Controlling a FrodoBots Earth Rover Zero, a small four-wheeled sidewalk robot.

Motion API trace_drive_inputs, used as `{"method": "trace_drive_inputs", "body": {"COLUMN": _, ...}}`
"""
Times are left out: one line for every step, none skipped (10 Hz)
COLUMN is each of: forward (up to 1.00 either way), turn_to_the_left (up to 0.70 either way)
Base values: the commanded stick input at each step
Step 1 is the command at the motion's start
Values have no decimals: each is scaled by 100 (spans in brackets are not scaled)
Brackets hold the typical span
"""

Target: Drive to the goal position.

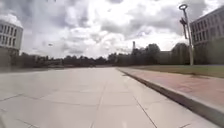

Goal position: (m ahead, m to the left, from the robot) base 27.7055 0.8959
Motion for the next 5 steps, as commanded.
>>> {"method": "trace_drive_inputs", "body": {"forward": 70, "turn_to_the_left": 14}}
{"method": "trace_drive_inputs", "body": {"forward": 70, "turn_to_the_left": 4}}
{"method": "trace_drive_inputs", "body": {"forward": 70, "turn_to_the_left": -7}}
{"method": "trace_drive_inputs", "body": {"forward": 70, "turn_to_the_left": -21}}
{"method": "trace_drive_inputs", "body": {"forward": 70, "turn_to_the_left": -25}}
